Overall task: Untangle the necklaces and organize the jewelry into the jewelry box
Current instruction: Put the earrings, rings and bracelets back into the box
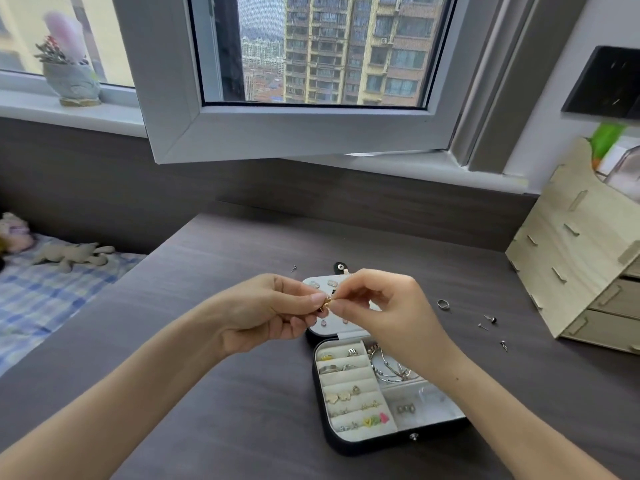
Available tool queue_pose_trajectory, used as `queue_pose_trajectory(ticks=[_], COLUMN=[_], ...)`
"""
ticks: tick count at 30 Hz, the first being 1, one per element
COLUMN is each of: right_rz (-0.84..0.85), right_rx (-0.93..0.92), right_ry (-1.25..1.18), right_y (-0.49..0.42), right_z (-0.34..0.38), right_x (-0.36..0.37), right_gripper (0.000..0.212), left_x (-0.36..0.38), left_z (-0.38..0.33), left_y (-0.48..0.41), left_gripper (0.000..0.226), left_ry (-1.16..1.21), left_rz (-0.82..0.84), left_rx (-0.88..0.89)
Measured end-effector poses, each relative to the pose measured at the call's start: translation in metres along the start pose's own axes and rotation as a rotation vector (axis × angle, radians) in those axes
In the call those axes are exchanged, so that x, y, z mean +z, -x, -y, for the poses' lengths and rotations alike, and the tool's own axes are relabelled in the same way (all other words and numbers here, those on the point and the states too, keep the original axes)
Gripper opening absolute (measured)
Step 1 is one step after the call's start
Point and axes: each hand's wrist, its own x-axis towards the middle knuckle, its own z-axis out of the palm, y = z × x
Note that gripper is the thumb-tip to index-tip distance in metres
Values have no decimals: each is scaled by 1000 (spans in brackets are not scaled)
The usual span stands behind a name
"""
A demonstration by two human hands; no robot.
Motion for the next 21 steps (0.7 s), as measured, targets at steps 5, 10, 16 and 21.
queue_pose_trajectory(ticks=[5,10,16,21], right_rz=[119,200,259,280], right_rx=[261,366,426,439], right_ry=[-399,-570,-632,-618], right_y=[7,12,16,19], right_z=[-1,-13,-21,-22], right_x=[-14,-29,-36,-38], right_gripper=[9,17,35,34], left_x=[4,-9,-25,-34], left_z=[1,24,56,62], left_y=[2,0,-2,-5], left_gripper=[20,7,17,13], left_ry=[-60,-671,-1135,-1137], left_rz=[-11,-305,-307,-299], left_rx=[17,152,392,491])
